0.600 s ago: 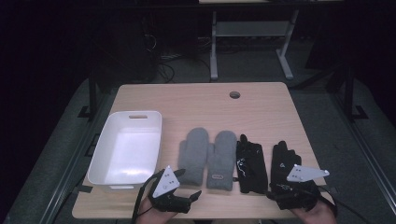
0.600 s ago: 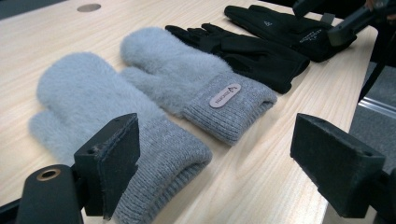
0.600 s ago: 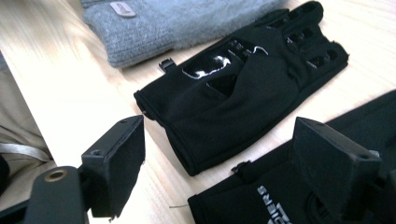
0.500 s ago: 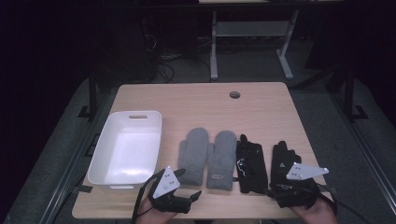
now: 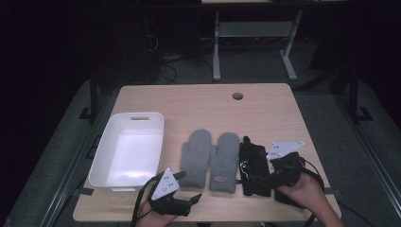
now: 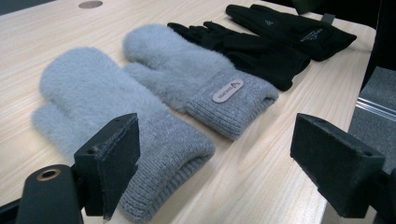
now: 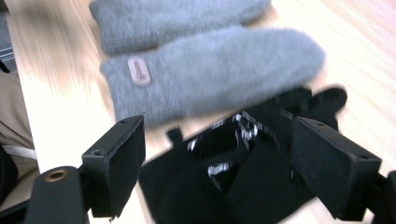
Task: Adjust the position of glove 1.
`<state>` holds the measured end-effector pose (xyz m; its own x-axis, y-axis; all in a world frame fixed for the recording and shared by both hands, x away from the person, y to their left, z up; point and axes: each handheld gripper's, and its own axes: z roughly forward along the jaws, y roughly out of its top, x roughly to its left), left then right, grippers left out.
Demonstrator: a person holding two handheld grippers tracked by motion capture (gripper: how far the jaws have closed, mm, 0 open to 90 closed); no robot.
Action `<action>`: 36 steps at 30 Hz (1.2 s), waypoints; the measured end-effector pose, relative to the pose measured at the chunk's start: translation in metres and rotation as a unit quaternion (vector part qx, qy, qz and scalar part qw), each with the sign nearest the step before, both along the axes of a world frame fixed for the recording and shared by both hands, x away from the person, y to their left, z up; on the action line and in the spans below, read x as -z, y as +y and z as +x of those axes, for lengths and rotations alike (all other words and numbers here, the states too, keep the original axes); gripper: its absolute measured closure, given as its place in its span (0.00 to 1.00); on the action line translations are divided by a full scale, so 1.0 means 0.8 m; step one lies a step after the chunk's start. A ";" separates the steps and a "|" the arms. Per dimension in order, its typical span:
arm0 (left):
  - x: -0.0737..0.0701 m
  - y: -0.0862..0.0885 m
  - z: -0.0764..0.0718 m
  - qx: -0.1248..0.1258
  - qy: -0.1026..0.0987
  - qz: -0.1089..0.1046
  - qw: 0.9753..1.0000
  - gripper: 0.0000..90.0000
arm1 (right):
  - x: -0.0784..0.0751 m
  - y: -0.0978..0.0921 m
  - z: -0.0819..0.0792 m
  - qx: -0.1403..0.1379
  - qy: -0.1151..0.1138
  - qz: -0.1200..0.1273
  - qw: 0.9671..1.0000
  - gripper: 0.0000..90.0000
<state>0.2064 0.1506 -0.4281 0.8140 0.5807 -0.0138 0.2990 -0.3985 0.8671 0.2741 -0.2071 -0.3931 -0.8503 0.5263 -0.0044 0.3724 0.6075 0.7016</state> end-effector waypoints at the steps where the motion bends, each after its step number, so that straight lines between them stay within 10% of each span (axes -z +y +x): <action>1: 0.001 0.000 0.001 0.002 0.001 0.001 1.000 0.17 | -0.006 0.010 0.008 -0.012 0.000 -0.006 1.000 0.20; 15: 0.001 -0.004 -0.002 0.007 -0.003 0.000 1.000 0.17 | -0.009 0.070 0.050 -0.079 0.008 -0.062 0.995 0.23; 36: 0.002 -0.002 0.001 0.006 0.004 -0.003 1.000 0.17 | 0.051 0.142 0.119 -0.121 0.081 -0.177 0.973 0.37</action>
<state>0.2070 0.1492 -0.4300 0.8205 0.5712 -0.0234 0.3014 -0.3974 0.8668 0.3694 -0.0937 -0.4336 -0.9536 0.3010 -0.0046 0.2772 0.8841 0.3761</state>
